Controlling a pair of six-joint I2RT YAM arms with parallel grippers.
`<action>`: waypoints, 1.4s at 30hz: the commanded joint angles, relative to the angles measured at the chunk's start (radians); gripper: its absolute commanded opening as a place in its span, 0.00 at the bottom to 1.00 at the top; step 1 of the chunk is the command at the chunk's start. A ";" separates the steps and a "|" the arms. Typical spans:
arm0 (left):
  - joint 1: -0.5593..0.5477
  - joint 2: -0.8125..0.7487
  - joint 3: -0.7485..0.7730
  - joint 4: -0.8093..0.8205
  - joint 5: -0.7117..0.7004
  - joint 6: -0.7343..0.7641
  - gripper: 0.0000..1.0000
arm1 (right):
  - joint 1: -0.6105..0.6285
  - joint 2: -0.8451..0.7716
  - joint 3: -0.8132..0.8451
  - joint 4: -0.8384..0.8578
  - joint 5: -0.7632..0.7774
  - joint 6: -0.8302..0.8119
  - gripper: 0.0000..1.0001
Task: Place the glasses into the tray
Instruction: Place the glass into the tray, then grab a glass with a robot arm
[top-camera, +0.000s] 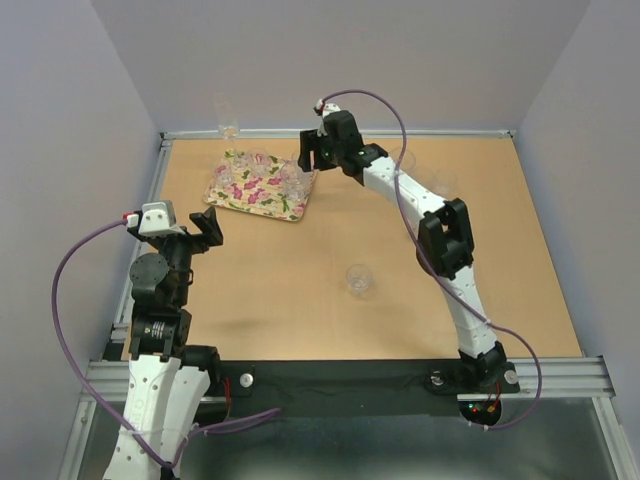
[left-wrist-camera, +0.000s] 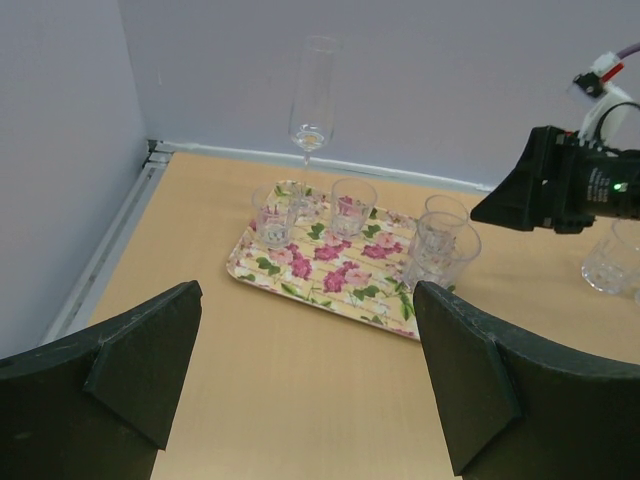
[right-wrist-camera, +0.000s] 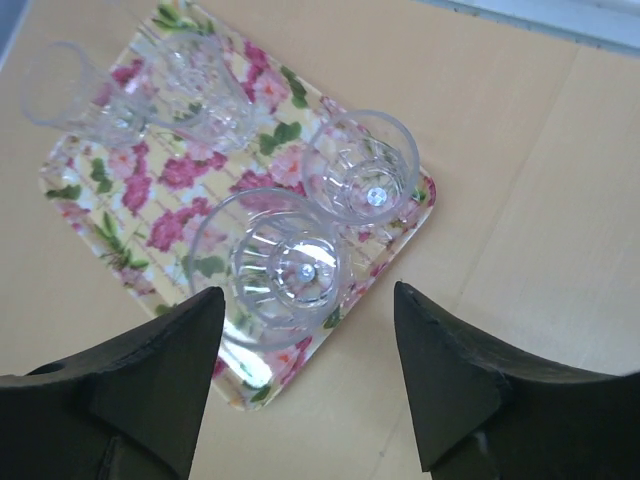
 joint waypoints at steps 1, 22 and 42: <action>-0.002 -0.016 -0.015 0.053 -0.009 0.018 0.98 | 0.009 -0.209 -0.055 0.050 -0.072 -0.087 0.75; -0.002 -0.009 -0.024 0.075 0.039 0.018 0.98 | -0.171 -0.875 -0.810 0.050 -0.396 -0.516 0.80; -0.002 0.022 -0.027 0.083 0.097 0.020 0.98 | -0.283 -1.071 -1.153 0.053 -0.588 -0.711 0.99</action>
